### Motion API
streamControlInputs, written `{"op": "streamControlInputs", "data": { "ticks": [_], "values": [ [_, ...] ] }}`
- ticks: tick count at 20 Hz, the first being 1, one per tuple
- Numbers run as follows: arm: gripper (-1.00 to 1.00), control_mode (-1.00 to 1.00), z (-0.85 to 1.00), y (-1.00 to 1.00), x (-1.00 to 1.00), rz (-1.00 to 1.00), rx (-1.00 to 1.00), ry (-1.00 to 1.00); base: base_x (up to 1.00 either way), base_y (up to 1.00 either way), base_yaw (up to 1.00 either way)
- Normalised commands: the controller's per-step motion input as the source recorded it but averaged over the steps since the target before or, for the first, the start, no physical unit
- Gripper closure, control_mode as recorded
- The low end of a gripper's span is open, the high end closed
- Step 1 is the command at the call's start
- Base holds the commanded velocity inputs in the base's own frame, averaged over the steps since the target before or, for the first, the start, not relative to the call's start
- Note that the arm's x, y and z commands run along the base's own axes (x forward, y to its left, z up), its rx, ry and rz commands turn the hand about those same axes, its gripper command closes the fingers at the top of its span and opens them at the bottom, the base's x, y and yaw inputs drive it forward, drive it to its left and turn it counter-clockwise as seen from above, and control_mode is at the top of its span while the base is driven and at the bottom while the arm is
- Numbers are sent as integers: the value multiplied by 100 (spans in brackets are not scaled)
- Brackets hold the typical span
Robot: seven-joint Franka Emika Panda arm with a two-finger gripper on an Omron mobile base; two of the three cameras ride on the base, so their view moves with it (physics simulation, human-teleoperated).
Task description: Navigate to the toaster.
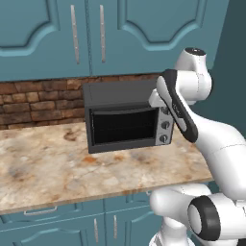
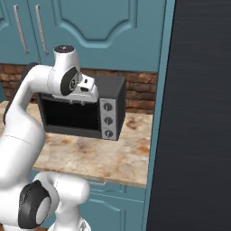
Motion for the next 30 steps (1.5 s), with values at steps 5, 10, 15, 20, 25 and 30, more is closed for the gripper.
{"op": "streamControlInputs", "data": {
  "ticks": [5, 10, 15, 20, 25, 30],
  "values": [
    [-100, -100, 0, 0, -68, 0, 0, -1, 0, 0, 0],
    [-100, -100, 0, 0, -100, 5, 0, -20, 0, 0, 0],
    [-100, -100, 0, 0, -93, 0, 0, -18, 0, 0, 0],
    [-100, -100, 17, 0, -64, 0, 0, -21, 0, 0, 0],
    [-100, -100, 43, 0, -28, 0, 0, -24, 0, 0, 0],
    [-100, -100, 38, 0, -6, 0, 0, -18, 0, 0, 0]
  ]
}}
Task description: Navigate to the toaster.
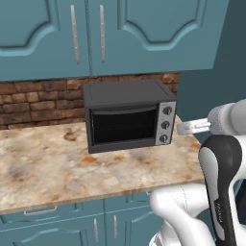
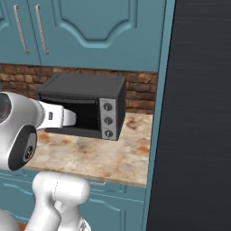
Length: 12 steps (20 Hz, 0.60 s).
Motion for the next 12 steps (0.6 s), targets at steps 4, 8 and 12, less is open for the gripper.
{"op": "streamControlInputs", "data": {
  "ticks": [4, 8, 12],
  "values": [
    [-100, -100, 26, 0, 1, 0, 0, -14, 0, 0, 0],
    [-100, 100, 12, 0, 0, 0, 0, -9, 0, 0, 0],
    [-100, 100, 0, 0, 0, 0, 0, 0, -46, 0, -1]
  ]
}}
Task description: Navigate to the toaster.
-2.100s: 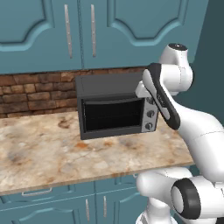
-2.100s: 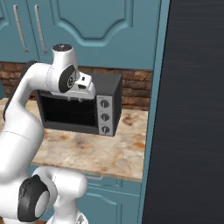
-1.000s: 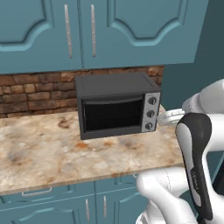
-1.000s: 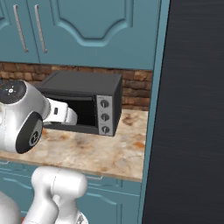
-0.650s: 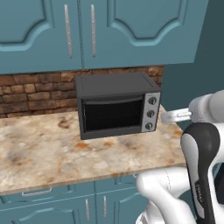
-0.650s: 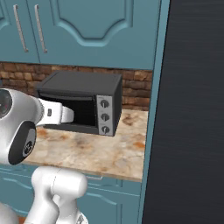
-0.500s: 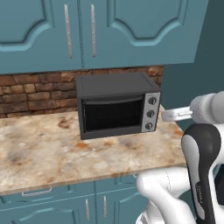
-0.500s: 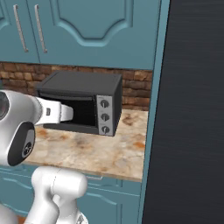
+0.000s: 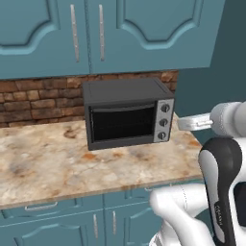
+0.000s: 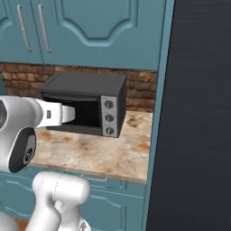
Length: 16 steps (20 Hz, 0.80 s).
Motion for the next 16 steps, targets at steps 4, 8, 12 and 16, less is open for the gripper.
{"op": "streamControlInputs", "data": {
  "ticks": [4, 8, 12, 16],
  "values": [
    [-100, 100, 0, 0, 0, 0, 0, 0, -100, 14, -1],
    [-100, 100, 0, 0, 0, 0, 0, 0, -100, 34, 0],
    [-100, 100, 0, 0, 0, 0, 0, 0, -89, 12, 2],
    [-100, 100, 0, 0, 0, 0, 0, 0, -1, 2, -85]
  ]
}}
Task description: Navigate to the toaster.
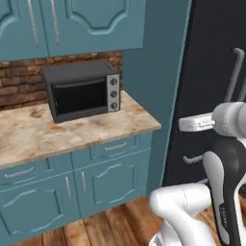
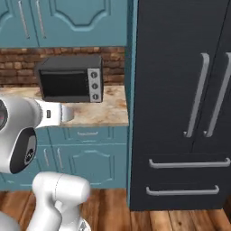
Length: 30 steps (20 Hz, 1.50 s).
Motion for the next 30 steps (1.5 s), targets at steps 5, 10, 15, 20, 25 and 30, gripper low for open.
{"op": "streamControlInputs", "data": {
  "ticks": [5, 10, 15, 20, 25, 30],
  "values": [
    [-100, 100, 0, 0, 0, 0, 0, 0, 0, 0, -100],
    [-100, 100, 0, 0, 0, 0, 0, 0, 0, 0, -100],
    [-100, 100, 0, 0, 0, 0, 0, 0, 0, 0, -100],
    [-100, 100, 0, 0, 0, 0, 0, 0, 0, 0, -100],
    [-100, 100, 0, 0, 0, 0, 0, 0, 0, 0, -100],
    [-100, 100, 0, 0, 0, 0, 0, 0, 0, 0, -99]
  ]
}}
